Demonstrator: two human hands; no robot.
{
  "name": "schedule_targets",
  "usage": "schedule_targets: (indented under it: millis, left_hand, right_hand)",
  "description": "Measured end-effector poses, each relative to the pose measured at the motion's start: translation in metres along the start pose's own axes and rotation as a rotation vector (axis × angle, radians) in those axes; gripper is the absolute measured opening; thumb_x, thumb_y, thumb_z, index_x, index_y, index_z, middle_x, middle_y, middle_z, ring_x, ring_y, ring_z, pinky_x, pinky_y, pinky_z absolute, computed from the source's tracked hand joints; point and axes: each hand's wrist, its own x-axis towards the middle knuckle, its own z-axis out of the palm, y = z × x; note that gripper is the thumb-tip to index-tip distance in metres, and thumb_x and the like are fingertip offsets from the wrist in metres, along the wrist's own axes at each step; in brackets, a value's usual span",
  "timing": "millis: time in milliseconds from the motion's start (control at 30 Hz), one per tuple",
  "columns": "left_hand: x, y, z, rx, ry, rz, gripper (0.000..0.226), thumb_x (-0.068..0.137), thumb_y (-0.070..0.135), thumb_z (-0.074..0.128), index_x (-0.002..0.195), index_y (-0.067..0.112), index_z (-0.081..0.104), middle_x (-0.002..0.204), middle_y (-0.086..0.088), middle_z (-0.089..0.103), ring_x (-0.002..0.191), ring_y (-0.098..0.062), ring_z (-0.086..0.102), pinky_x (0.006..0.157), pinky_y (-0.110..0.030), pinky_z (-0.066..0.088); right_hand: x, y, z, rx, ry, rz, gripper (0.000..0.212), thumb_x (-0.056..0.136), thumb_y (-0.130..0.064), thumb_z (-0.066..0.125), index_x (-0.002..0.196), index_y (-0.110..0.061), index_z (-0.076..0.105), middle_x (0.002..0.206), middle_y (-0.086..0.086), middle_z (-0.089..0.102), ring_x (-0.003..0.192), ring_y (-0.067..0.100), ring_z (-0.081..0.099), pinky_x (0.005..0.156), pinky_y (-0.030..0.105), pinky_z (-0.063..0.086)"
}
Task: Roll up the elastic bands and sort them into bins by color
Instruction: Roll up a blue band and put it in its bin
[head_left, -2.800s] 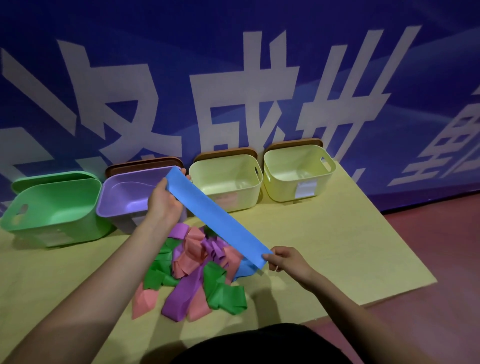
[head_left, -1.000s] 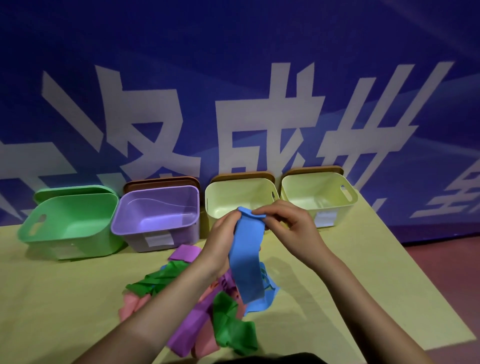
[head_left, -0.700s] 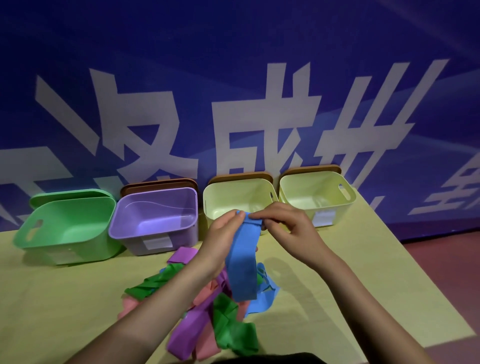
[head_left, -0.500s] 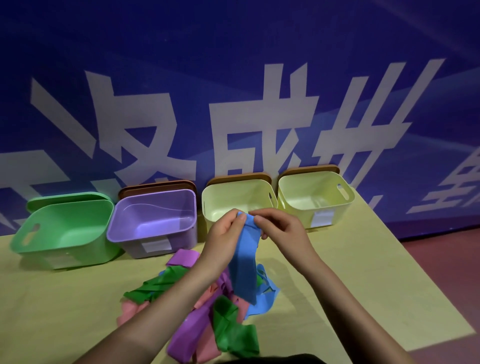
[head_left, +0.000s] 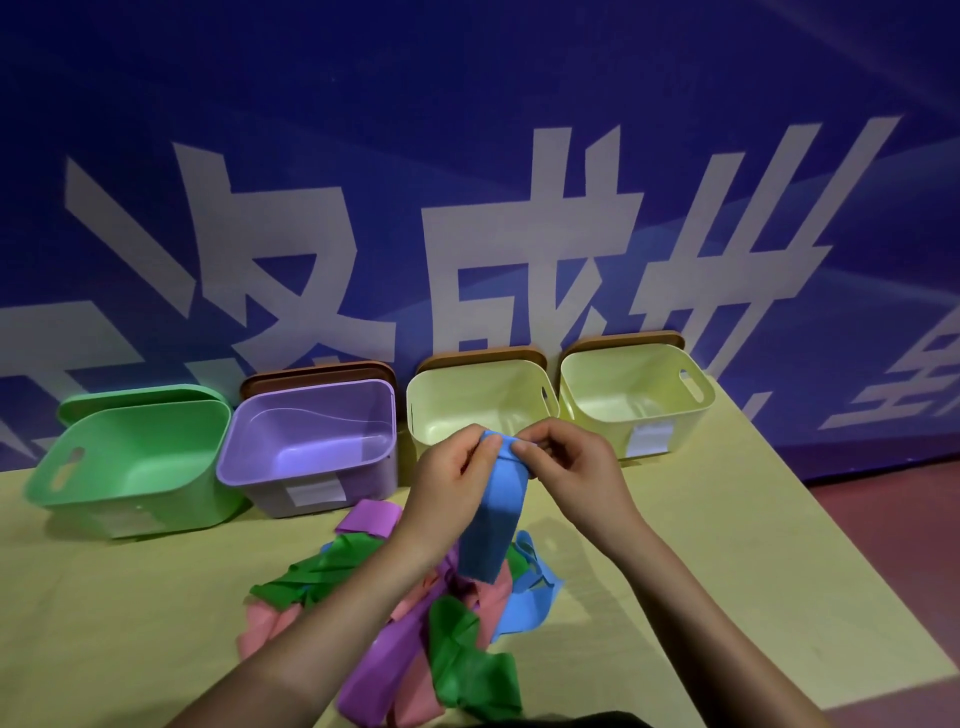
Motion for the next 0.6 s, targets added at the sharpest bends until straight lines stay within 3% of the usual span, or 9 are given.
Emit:
schedule_targets:
  millis: [100, 167, 367, 500, 600]
  left_hand:
    - [0.005, 0.008, -0.001, -0.464, -0.064, -0.353, 0.032, 0.088, 0.033, 0.052, 0.084, 0.005, 0.067, 0.078, -0.015, 0.063, 0.075, -0.024, 0.058, 0.067, -0.033, 0.043]
    - [0.006, 0.008, -0.004, -0.615, -0.133, -0.520, 0.031, 0.096, 0.026, 0.046, 0.099, 0.004, 0.068, 0.088, -0.017, 0.069, 0.076, -0.026, 0.065, 0.065, -0.031, 0.052]
    - [0.003, 0.004, -0.007, -0.535, -0.114, -0.581, 0.027, 0.098, 0.024, 0.047, 0.101, 0.004, 0.064, 0.085, -0.014, 0.071, 0.073, -0.021, 0.068, 0.061, -0.027, 0.052]
    - [0.003, 0.008, -0.003, -0.544, -0.073, -0.650, 0.029, 0.098, 0.023, 0.047, 0.106, 0.002, 0.065, 0.099, -0.021, 0.068, 0.089, -0.027, 0.064, 0.072, -0.031, 0.048]
    - [0.004, 0.010, -0.005, -0.582, -0.077, -0.660, 0.023, 0.098, 0.017, 0.047, 0.098, 0.003, 0.065, 0.085, -0.014, 0.069, 0.077, -0.019, 0.065, 0.066, -0.026, 0.049]
  right_hand:
    - [0.004, -0.002, -0.001, -0.041, 0.004, -0.040, 0.012, 0.088, -0.008, 0.066, 0.078, -0.016, 0.068, 0.069, -0.011, 0.063, 0.066, 0.001, 0.056, 0.064, 0.014, 0.044]
    - [0.005, -0.001, -0.003, -0.089, 0.014, -0.073, 0.009, 0.088, -0.008, 0.066, 0.080, -0.013, 0.068, 0.072, -0.010, 0.062, 0.066, 0.000, 0.055, 0.064, 0.011, 0.041]
    - [0.004, 0.012, -0.007, -0.346, 0.013, -0.322, 0.007, 0.088, -0.018, 0.062, 0.087, -0.014, 0.067, 0.076, -0.005, 0.059, 0.069, 0.007, 0.051, 0.063, 0.017, 0.042]
    - [0.006, 0.011, -0.010, -0.569, -0.001, -0.525, 0.020, 0.092, -0.022, 0.053, 0.091, -0.008, 0.068, 0.079, 0.000, 0.059, 0.072, 0.011, 0.051, 0.063, 0.023, 0.043]
    - [0.009, 0.010, -0.013, -0.684, -0.055, -0.669, 0.023, 0.093, -0.019, 0.051, 0.092, -0.005, 0.070, 0.079, 0.006, 0.060, 0.072, 0.023, 0.056, 0.061, 0.031, 0.047]
